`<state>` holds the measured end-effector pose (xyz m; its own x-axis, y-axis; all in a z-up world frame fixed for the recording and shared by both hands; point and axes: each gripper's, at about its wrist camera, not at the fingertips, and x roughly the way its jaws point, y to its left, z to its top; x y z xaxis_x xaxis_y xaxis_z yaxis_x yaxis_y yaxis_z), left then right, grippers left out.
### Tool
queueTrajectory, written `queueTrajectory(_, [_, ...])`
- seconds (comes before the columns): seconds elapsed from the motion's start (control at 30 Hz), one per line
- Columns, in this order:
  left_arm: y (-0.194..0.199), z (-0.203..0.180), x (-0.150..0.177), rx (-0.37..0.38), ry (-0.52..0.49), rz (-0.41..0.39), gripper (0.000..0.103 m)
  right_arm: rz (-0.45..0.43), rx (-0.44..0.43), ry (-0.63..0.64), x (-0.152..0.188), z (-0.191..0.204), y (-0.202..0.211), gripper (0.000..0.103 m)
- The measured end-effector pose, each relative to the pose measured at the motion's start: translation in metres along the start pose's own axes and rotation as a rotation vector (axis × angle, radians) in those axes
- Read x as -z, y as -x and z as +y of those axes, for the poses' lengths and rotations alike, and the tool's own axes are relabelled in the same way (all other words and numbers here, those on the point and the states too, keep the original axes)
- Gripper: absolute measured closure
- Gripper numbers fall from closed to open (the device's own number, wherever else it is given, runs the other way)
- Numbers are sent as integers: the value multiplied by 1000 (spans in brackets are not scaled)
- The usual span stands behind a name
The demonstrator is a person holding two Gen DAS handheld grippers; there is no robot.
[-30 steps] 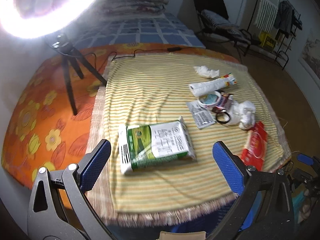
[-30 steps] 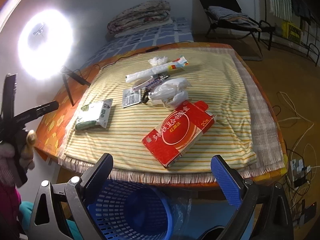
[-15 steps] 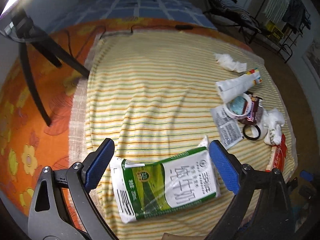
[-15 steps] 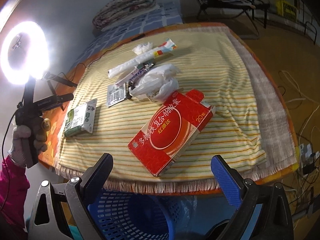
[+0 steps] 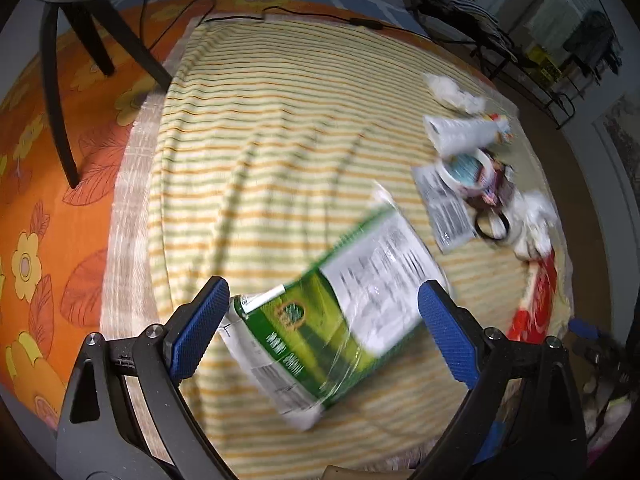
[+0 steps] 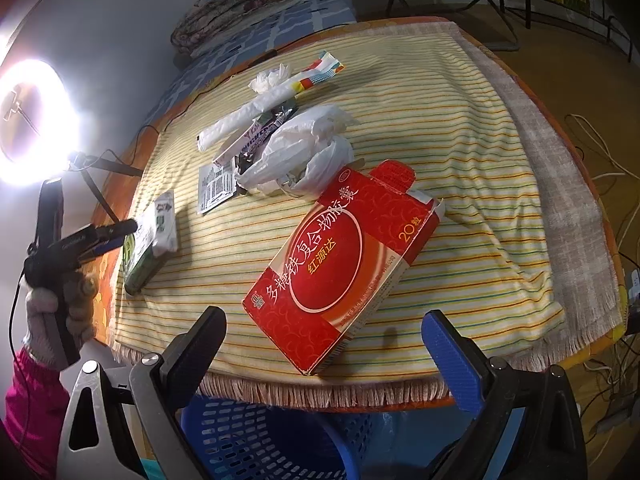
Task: Collect trash
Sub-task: 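Grasp the green milk carton with the left tool while the right tool grasps the red box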
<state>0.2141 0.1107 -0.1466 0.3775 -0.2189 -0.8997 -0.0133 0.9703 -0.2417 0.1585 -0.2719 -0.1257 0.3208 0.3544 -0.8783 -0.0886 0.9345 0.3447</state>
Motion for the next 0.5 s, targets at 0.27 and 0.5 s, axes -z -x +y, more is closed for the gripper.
queueTrajectory(0.27, [-8,-61,24,-179,-255,-14,6,47,-9,-96,-19,-8,-20,1])
queueTrajectory(0.5, [-23,-71,13,-265,-295,-12,6,41,84,-99,-41,6,-40,1])
